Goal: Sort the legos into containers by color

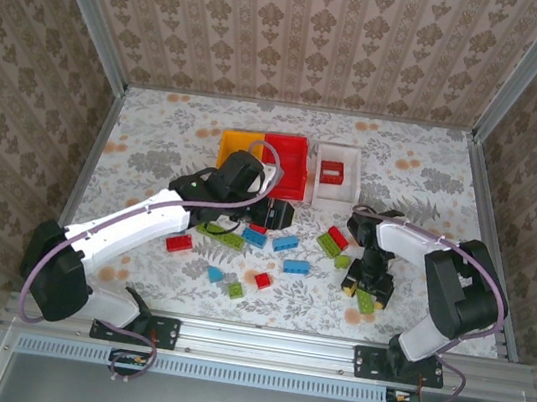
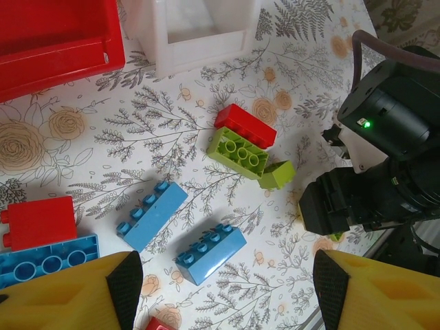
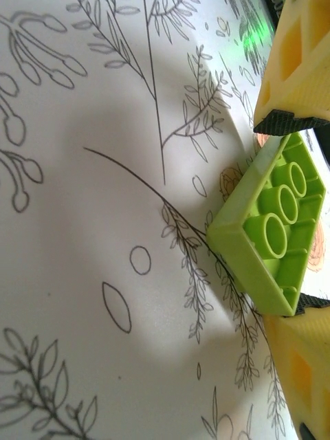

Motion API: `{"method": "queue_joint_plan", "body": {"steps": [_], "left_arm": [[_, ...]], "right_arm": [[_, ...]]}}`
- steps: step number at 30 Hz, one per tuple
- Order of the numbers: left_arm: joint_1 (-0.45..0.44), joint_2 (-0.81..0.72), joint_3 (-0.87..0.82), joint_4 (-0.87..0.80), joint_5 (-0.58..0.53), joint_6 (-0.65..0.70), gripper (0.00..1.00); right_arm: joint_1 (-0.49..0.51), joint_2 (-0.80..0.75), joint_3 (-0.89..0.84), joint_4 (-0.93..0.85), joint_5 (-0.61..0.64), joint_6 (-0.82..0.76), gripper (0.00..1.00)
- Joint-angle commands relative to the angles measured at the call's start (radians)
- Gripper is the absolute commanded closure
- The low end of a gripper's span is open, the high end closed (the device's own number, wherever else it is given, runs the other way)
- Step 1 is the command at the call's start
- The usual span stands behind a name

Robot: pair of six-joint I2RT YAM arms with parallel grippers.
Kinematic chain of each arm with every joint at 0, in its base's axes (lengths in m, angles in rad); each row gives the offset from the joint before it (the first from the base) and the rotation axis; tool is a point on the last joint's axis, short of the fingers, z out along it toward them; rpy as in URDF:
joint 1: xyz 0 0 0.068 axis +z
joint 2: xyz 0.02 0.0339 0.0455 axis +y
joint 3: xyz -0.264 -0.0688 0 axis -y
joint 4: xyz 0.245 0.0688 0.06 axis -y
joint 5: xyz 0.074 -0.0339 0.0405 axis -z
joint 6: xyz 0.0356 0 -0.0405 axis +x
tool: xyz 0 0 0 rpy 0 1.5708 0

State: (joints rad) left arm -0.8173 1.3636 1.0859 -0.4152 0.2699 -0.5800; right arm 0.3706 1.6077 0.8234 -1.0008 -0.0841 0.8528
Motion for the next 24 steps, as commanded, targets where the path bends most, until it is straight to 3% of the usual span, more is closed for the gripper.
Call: {"method": "queue_joint_plan", "body": {"steps": [1, 11, 24], "left_arm": [[-0.008, -0.016, -0.015, 0.018, 0.009, -0.019, 0.31], [-0.026, -0.022, -0.011, 0.009, -0.016, -0.025, 0.31], [-0.070, -0.140, -0.098, 0.030, -0.070, -0.076, 0.31]], "right_arm": [[-0.005, 0.026, 0.035, 0.200, -0.110, 0.089, 0.35], [-0.012, 0.010, 0.045, 0.262, -0.196, 0.165, 0.35], [-0.012, 0.000, 0.008, 0.123, -0.117, -0.078, 0.35]]}}
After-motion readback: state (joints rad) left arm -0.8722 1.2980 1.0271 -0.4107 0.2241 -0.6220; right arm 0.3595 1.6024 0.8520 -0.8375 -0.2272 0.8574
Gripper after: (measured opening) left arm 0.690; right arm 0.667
